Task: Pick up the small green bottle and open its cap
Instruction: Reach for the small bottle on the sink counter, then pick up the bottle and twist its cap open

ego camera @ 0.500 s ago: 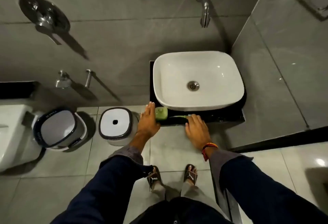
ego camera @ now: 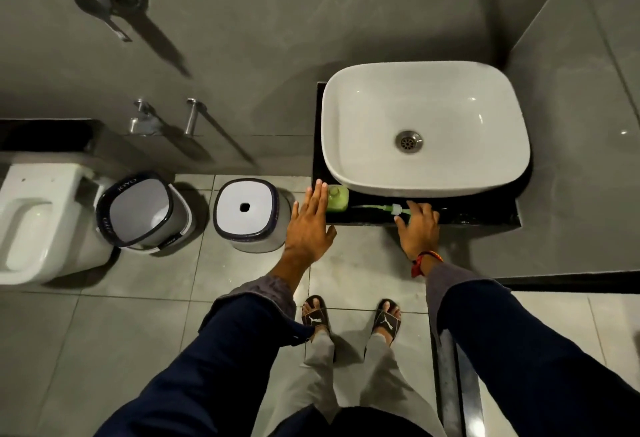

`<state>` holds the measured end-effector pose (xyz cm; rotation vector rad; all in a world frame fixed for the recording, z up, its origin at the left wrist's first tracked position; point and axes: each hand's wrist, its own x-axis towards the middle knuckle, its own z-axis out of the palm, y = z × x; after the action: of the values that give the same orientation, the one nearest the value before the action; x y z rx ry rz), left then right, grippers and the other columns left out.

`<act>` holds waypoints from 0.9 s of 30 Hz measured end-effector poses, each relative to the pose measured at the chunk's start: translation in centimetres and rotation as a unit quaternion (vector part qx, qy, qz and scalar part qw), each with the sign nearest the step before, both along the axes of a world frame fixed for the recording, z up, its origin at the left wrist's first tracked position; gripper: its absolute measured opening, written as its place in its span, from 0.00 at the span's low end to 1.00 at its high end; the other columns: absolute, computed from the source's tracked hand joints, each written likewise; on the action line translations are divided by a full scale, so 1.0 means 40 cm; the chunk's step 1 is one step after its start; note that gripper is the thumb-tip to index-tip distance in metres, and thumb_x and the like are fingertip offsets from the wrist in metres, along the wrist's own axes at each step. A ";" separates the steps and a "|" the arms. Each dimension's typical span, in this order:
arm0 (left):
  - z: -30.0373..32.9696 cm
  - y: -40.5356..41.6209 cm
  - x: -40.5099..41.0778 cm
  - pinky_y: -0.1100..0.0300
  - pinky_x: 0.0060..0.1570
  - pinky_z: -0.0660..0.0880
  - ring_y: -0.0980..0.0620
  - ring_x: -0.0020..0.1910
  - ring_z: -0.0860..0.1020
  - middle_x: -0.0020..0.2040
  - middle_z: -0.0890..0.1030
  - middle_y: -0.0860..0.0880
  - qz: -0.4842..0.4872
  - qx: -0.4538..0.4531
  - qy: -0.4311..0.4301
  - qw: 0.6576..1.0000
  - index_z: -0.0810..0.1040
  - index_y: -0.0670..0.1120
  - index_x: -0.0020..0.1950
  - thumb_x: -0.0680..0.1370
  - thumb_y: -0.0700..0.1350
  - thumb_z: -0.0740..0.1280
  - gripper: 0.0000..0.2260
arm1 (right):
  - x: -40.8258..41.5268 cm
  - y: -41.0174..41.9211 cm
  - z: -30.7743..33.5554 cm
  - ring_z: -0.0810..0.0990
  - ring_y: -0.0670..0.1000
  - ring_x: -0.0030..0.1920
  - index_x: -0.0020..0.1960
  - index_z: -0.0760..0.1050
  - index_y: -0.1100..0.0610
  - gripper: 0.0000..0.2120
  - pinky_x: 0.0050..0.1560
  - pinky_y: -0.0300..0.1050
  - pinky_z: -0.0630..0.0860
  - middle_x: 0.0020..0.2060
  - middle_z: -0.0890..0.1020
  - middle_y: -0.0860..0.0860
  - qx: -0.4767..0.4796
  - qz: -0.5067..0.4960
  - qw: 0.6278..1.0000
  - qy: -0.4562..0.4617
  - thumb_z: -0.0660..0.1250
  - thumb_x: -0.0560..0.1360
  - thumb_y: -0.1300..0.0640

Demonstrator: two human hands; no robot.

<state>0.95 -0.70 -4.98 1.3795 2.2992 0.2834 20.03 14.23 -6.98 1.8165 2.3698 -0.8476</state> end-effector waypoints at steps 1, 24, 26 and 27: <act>-0.007 -0.002 0.002 0.41 0.83 0.49 0.47 0.85 0.42 0.86 0.40 0.49 0.000 0.006 0.006 1.000 0.40 0.47 0.85 0.81 0.50 0.66 0.42 | -0.003 0.006 -0.005 0.68 0.64 0.72 0.76 0.70 0.58 0.24 0.70 0.60 0.72 0.72 0.70 0.61 0.000 -0.007 1.000 0.001 0.68 0.82 0.53; 0.017 0.017 0.019 0.42 0.83 0.50 0.47 0.85 0.43 0.86 0.39 0.50 0.017 -0.021 -0.007 1.000 0.37 0.47 0.84 0.79 0.46 0.67 0.45 | -0.006 -0.067 0.060 0.81 0.56 0.48 0.54 0.79 0.62 0.11 0.50 0.53 0.82 0.50 0.82 0.57 0.034 0.078 0.964 0.251 0.77 0.75 0.60; 0.024 0.018 0.022 0.41 0.82 0.51 0.47 0.85 0.43 0.86 0.39 0.50 0.022 -0.023 -0.004 0.999 0.37 0.47 0.84 0.80 0.45 0.66 0.44 | -0.024 -0.080 0.084 0.82 0.54 0.47 0.53 0.79 0.61 0.10 0.48 0.46 0.83 0.49 0.82 0.55 0.066 0.101 0.953 0.279 0.77 0.75 0.59; 0.028 0.014 0.025 0.41 0.82 0.51 0.47 0.85 0.43 0.86 0.40 0.49 0.025 -0.024 -0.007 0.999 0.37 0.47 0.84 0.80 0.45 0.66 0.43 | -0.036 -0.085 0.098 0.82 0.53 0.46 0.53 0.78 0.60 0.11 0.47 0.39 0.81 0.48 0.83 0.55 0.078 0.107 0.948 0.289 0.77 0.75 0.59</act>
<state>1.93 -0.16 -3.85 1.2947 2.3160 0.2521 18.61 10.82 -3.04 1.4519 2.9865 -1.3456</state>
